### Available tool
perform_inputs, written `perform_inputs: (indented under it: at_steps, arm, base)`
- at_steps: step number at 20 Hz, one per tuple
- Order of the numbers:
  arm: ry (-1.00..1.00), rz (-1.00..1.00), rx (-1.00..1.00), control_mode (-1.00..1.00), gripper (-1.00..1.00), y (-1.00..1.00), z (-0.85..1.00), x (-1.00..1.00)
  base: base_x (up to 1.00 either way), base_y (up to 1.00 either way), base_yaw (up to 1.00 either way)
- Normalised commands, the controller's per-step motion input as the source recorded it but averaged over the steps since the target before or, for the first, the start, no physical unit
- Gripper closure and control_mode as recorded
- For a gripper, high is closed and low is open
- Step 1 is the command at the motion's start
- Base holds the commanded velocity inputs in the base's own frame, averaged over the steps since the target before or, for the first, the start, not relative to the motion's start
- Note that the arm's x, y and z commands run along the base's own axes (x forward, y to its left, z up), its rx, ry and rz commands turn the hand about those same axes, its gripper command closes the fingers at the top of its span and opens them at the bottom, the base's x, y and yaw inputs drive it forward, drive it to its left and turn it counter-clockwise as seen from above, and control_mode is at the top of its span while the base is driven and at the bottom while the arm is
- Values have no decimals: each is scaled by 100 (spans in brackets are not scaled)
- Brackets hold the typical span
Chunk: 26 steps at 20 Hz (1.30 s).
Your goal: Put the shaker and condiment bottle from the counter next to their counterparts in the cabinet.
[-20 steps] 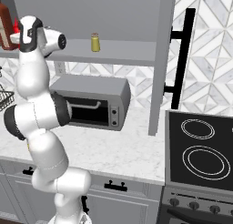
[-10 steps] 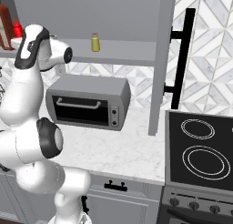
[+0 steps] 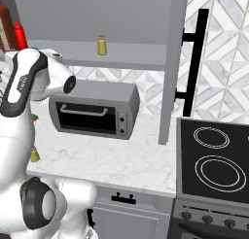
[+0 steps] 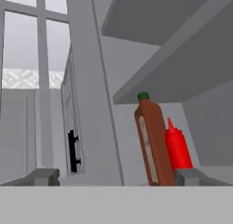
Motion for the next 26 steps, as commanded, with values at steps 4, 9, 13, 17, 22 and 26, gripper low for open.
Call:
perform_inputs:
  at_steps: [4,9,13,17,22,26]
  arm:
    - [12,-6,13,-100,-100,-39,0,-96]
    - [14,-4,10,-100,-100,-31,0,-78]
    - [24,0,5,-100,-100,-12,0,-42]
    - [33,0,0,-100,-100,-1,-1,-23]
    - [30,0,0,-100,-100,-6,-34,-19]
    - [27,0,0,-100,-100,-10,-43,-23]
  base:
    - [0,0,0]
    - [0,0,0]
    - [0,0,0]
    - [0,0,0]
    - [0,0,0]
    - [0,0,0]
